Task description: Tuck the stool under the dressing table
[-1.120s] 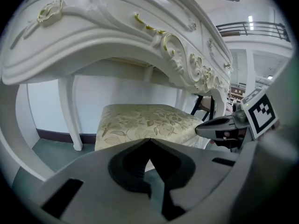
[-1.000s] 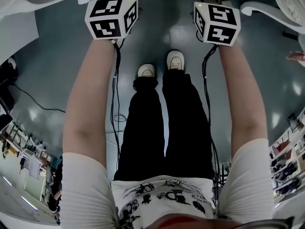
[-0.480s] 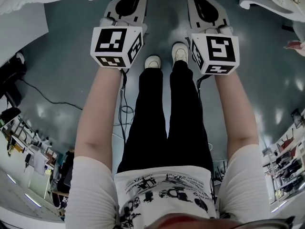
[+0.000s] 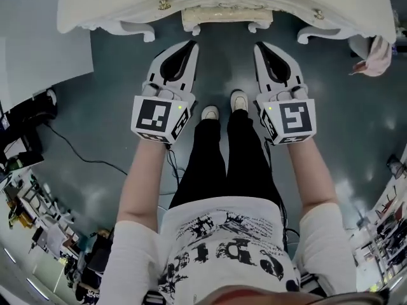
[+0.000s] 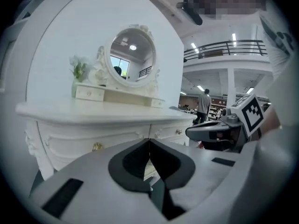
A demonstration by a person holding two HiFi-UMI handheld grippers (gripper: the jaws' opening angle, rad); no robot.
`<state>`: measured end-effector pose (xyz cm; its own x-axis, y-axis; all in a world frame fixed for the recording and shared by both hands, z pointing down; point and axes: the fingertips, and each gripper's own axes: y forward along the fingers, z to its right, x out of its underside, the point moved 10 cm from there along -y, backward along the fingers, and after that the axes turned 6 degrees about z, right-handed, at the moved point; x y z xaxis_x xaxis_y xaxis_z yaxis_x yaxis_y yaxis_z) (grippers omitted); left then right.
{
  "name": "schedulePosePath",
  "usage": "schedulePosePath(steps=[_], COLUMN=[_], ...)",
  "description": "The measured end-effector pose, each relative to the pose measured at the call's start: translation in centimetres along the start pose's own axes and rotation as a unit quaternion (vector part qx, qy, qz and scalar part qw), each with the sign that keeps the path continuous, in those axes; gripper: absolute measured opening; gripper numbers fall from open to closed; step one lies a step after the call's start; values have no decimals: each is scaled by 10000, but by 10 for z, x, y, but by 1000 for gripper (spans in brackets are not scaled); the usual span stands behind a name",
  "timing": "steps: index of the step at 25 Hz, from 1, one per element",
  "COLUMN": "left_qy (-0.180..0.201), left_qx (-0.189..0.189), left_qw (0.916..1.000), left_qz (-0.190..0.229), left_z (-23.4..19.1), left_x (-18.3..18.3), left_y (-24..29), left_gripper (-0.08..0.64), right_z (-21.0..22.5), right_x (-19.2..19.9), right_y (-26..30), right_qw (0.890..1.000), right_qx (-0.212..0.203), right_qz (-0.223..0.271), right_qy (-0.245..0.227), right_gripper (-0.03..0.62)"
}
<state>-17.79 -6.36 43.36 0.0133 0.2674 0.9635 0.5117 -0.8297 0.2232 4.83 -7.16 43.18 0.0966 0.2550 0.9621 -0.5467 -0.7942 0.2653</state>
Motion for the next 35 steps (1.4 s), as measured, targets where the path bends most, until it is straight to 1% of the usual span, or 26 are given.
schedulePosePath(steps=[2,6,10,14,17,20,22,24,27,30,35], left_qy=[134,162,442,583,722,776,828,908,990,1017,1081], left_qx=[23,4,8,64,97,86,78,91,134,173,293], left_qw=[9997,9987,9951,9911,9869,9840,9820,9810,9801,9796,9784], left_qz=[214,476,881,1192,1439,1600,1695,1712,1718,1724,1735], left_z=[4,20,24,33,37,41,44,47,49,51,57], left_x=[-40,-111,-181,-243,-279,-303,-314,-321,-329,-334,-339], left_y=[-10,-39,-51,-71,-85,-97,-100,-102,-103,-100,-90], left_gripper=[20,20,20,20,20,20,20,20,20,20,20], right_z=[-1,-9,-12,-20,-24,-27,-25,-24,-23,-22,-19], right_x=[-38,-114,-183,-237,-266,-284,-297,-307,-318,-322,-321], right_y=[-10,-39,-55,-83,-99,-110,-112,-113,-113,-111,-109], right_qw=[9997,9982,9938,9917,9904,9904,9889,9867,9844,9835,9843], right_qx=[43,129,304,313,281,174,139,151,170,172,189], right_qz=[224,586,1066,1244,1334,1349,1424,1540,1687,1737,1680], right_qy=[-72,-31,-18,-98,-231,-266,-402,-493,-466,-472,-509], right_gripper=[17,17,17,17,17,17,17,17,17,17,17])
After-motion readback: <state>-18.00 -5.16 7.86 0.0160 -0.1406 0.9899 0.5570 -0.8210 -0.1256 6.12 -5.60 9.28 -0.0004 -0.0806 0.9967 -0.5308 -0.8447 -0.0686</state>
